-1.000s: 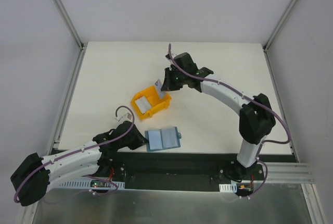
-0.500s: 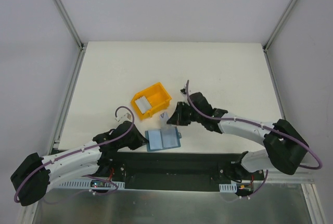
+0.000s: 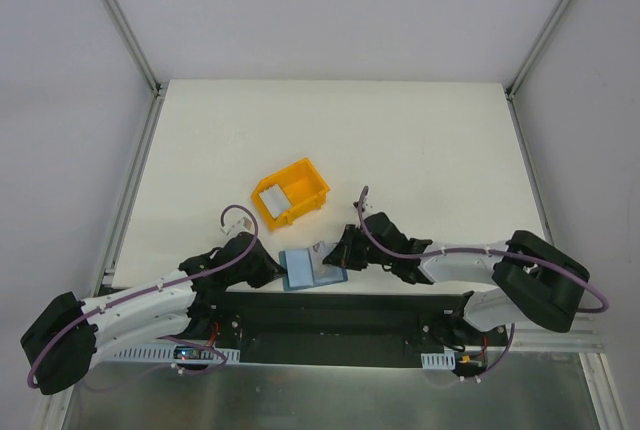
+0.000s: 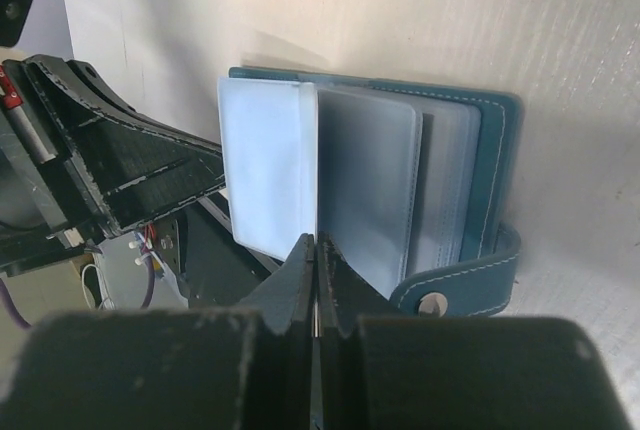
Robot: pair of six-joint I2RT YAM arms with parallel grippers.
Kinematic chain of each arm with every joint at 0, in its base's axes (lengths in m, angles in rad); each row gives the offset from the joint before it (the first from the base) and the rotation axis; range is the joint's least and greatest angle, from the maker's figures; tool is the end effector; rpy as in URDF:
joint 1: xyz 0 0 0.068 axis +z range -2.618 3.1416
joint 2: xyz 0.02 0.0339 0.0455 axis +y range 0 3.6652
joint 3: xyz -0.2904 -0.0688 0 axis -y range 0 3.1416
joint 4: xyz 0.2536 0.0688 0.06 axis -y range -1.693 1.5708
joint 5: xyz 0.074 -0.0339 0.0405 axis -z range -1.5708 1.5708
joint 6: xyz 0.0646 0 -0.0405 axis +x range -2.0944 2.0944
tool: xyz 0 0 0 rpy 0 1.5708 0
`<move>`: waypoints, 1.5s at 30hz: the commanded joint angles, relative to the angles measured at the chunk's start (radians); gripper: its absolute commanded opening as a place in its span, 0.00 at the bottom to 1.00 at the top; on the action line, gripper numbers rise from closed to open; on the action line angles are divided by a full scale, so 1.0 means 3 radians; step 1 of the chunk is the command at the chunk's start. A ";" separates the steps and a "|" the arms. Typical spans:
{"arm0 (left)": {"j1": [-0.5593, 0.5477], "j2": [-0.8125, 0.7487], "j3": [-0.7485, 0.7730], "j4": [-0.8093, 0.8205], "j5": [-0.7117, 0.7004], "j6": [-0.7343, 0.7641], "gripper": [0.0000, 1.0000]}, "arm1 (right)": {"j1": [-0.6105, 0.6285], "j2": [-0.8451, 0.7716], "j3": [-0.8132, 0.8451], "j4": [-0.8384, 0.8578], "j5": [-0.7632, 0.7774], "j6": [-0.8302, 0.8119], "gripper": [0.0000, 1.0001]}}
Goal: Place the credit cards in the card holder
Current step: Insert the credit card into the card holder.
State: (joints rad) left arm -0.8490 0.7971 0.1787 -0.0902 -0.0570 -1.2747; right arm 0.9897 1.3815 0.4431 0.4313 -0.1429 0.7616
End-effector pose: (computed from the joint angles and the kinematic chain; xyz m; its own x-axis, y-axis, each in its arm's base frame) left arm 0.1109 -0.1204 0.1330 -0.8149 -0.5195 -0.2570 -0.2009 0.6692 -0.7154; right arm 0.1483 0.2426 0.1626 -0.8110 0.0094 -0.5849 -0.4643 0.5981 0.6533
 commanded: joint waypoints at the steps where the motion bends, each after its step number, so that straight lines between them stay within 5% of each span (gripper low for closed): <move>1: 0.0033 0.0073 -0.0095 -0.0195 -0.0040 -0.0072 0.01 | 0.0060 0.0135 -0.0071 0.0495 0.0062 0.0181 0.00; 11: 0.0033 0.0130 -0.0054 -0.0195 -0.0071 -0.0097 0.02 | 0.0178 0.0595 -0.0209 0.1016 -0.0045 0.0452 0.00; 28: 0.0033 0.0140 -0.0069 -0.0190 -0.0071 -0.0123 0.01 | 0.0270 0.0749 0.0077 0.0588 -0.0030 0.0294 0.01; 31: 0.0028 0.0115 -0.0079 -0.0195 -0.0076 -0.0123 0.02 | 0.0285 0.0514 0.0083 0.0399 0.0204 0.0146 0.11; 37: 0.0033 0.0089 -0.0079 -0.0190 -0.0071 -0.0087 0.02 | 0.0290 0.0023 0.0496 -0.0946 0.0788 -0.0381 0.44; 45: 0.0033 0.0145 -0.0049 -0.0190 -0.0050 -0.0056 0.02 | 0.0306 0.0426 0.0757 -0.1003 0.0385 -0.0437 0.45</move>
State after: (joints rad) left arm -0.8490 0.8185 0.1787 -0.0750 -0.0574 -1.3010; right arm 1.0756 1.4525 0.6147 0.2092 0.0181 0.6678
